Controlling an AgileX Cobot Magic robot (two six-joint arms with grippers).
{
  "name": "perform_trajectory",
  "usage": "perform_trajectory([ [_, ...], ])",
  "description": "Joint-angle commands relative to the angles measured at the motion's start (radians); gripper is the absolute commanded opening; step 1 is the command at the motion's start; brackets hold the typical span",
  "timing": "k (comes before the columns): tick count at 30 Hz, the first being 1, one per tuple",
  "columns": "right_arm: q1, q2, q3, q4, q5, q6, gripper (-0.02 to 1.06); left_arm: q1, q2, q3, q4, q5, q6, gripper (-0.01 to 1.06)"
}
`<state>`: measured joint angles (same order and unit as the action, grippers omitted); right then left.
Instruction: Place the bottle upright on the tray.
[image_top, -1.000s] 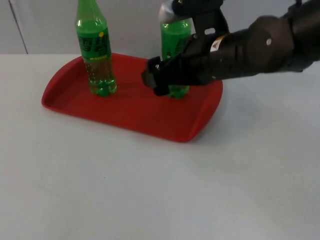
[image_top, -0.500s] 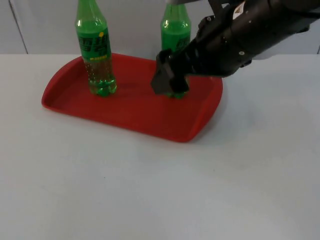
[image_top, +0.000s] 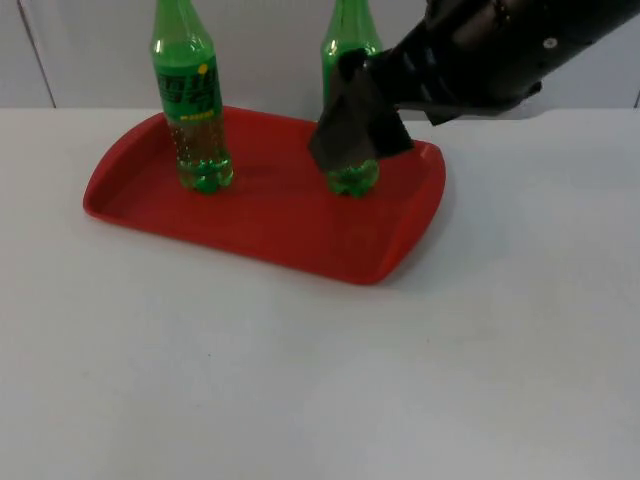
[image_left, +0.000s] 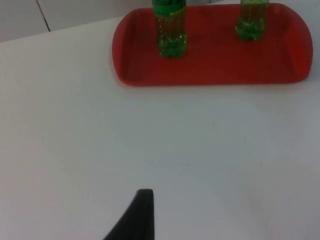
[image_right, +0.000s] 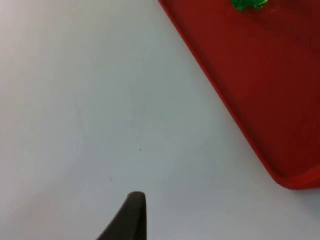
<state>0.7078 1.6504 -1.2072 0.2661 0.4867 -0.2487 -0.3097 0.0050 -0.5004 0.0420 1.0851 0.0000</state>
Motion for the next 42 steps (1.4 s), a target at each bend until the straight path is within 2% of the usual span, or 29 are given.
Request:
perform_trajectory([
  [1, 0.015, -0.051, 0.036, 0.006, -0.010, -0.011, 1.05, -0.004, -0.005, 0.005, -0.007, -0.010, 0.000, 1.05],
  [13, 0.015, -0.309, 0.266, 0.025, -0.047, -0.014, 1.05, -0.004, -0.005, 0.005, -0.007, -0.010, 0.000, 1.05],
  [17, 0.015, -0.474, 0.381, 0.027, -0.057, -0.014, 1.05, -0.004, -0.005, 0.005, -0.007, -0.010, 0.000, 1.05],
  [22, 0.015, -0.628, 0.465, 0.027, -0.059, -0.010, 1.05, -0.004, -0.005, 0.005, -0.007, -0.010, 0.000, 1.05],
  [37, 0.015, -1.079, 0.613, 0.025, -0.033, -0.010, 1.05, -0.004, -0.005, 0.005, -0.007, -0.010, 0.000, 1.05],
  [42, 0.015, -1.213, 0.637, 0.012, 0.029, -0.010, 1.05, -0.004, -0.005, 0.005, -0.007, -0.010, 0.000, 1.05],
])
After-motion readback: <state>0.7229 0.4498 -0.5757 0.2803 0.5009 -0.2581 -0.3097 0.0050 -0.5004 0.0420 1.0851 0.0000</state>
